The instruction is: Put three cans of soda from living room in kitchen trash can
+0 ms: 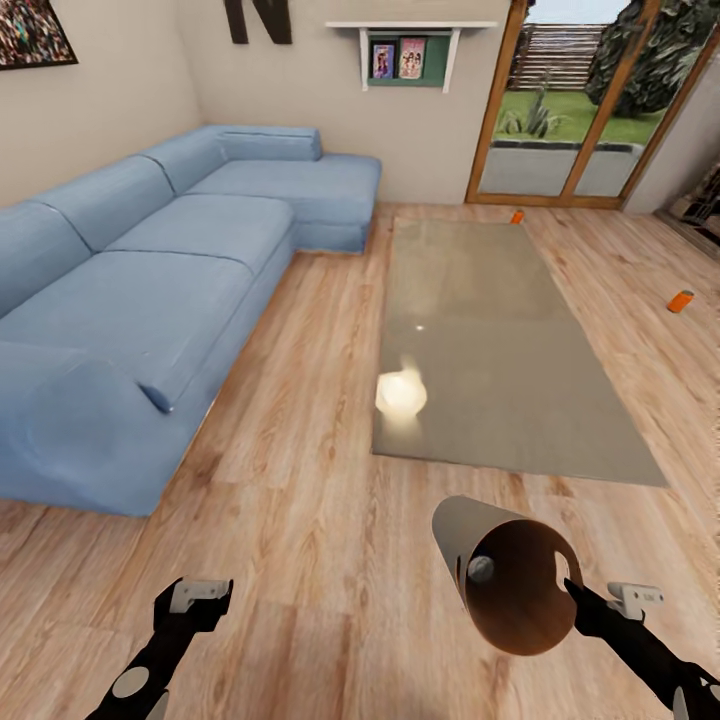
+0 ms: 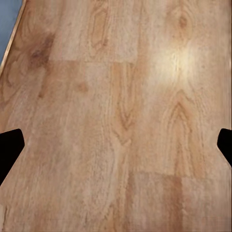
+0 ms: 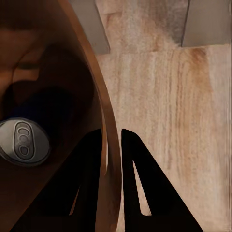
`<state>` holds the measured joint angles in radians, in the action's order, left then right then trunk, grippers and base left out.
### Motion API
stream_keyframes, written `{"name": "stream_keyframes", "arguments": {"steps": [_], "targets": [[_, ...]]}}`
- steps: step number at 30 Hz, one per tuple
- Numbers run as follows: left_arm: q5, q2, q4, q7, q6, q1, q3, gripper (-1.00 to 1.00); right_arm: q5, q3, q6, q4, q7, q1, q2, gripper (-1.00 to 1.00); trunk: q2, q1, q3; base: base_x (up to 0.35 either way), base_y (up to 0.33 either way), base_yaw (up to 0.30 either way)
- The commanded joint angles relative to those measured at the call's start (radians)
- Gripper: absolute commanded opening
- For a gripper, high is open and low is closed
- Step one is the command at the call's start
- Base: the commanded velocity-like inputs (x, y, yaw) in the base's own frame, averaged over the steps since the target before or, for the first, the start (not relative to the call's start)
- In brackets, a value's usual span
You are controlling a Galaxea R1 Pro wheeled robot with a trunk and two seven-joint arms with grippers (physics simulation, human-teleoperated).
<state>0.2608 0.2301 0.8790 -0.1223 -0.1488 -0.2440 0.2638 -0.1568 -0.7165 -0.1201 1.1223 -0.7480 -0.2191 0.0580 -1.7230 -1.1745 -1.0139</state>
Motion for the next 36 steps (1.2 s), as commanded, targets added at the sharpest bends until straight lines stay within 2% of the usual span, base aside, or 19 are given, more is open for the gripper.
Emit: {"name": "stream_keyframes", "arguments": {"steps": [1, 19, 24, 36], "targets": [[0.0, 0.0, 0.0, 0.0, 0.0, 0.0, 0.0, 1.0, 0.01, 0.0, -0.002, 0.001, -0.005, 0.0, 0.0, -1.0, 0.0, 0.0, 0.002, 0.0, -0.223, -0.127], [-0.001, 0.0, 0.0, 0.001, 0.0, 0.0, 0.003, 1.0, 0.01, 0.0, -0.001, 0.001, -0.005, 0.0, 0.0, -1.0, 0.0, 0.0, 0.028, 0.0, -0.282, -0.123], [-0.002, 0.0, 0.0, 0.0, 0.0, 0.0, 0.039, 1.0, 0.01, 0.0, -0.001, 0.0, -0.005, 0.0, 0.0, -1.0, 0.0, 0.0, 0.035, 0.0, -0.292, -0.119], [-0.002, 0.0, 0.0, 0.0, 0.001, 0.0, 0.052, 1.0, 0.009, 0.0, -0.002, -0.006, -0.005, 0.0, 0.0, -1.0, 0.0, 0.0, 0.053, 0.0, -0.292, -0.118]]}}
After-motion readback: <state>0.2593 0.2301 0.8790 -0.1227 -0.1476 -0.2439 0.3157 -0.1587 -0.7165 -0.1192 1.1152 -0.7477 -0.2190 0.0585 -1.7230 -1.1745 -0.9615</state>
